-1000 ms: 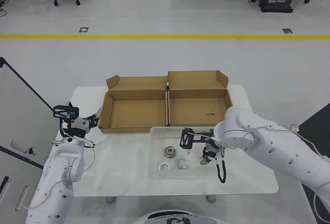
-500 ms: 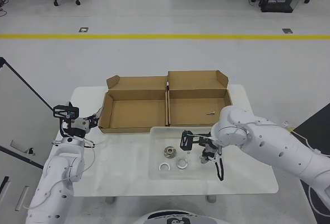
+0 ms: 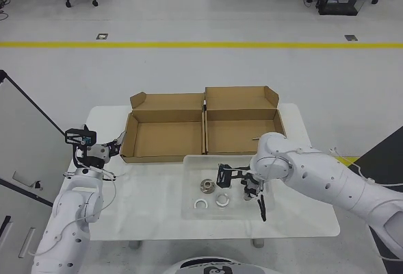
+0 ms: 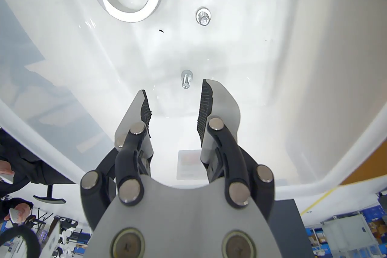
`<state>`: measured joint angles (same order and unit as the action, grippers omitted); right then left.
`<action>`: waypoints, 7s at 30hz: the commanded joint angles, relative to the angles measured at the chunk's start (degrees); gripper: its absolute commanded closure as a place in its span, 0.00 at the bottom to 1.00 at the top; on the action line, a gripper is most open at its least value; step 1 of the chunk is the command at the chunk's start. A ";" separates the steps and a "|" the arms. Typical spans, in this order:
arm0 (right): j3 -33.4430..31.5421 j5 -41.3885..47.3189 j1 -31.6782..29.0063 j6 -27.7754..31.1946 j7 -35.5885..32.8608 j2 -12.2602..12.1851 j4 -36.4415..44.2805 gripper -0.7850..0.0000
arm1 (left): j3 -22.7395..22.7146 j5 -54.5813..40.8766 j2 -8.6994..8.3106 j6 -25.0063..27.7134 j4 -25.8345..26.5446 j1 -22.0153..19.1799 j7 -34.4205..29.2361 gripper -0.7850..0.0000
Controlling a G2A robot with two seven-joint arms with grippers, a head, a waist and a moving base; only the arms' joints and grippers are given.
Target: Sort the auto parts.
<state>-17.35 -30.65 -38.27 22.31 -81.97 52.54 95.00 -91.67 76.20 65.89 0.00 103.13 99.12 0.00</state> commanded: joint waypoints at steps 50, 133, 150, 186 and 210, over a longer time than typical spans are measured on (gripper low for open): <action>-4.95 6.22 -0.43 -0.95 -0.95 1.96 -2.38 1.00 | 0.00 0.00 0.00 0.00 0.00 0.00 0.00 0.00; -43.23 113.42 -16.00 -6.03 -6.03 7.97 8.61 1.00 | 0.00 0.00 0.00 0.00 0.00 0.00 0.00 0.00; -42.99 119.00 -17.71 -5.80 -3.45 9.06 11.14 1.00 | 0.00 0.00 0.00 0.00 0.00 0.00 0.00 0.00; -50.48 101.74 -19.98 -13.02 7.05 11.92 11.99 1.00 | 0.00 0.00 0.00 0.00 0.00 0.00 0.00 0.00; -52.21 116.43 -23.75 -12.76 7.34 14.52 11.60 1.00 | 0.00 0.00 0.00 0.00 0.00 0.00 0.00 0.00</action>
<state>-69.30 87.25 -62.11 9.77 -74.65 67.09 106.68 -91.67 76.20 65.89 0.00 103.13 99.12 0.00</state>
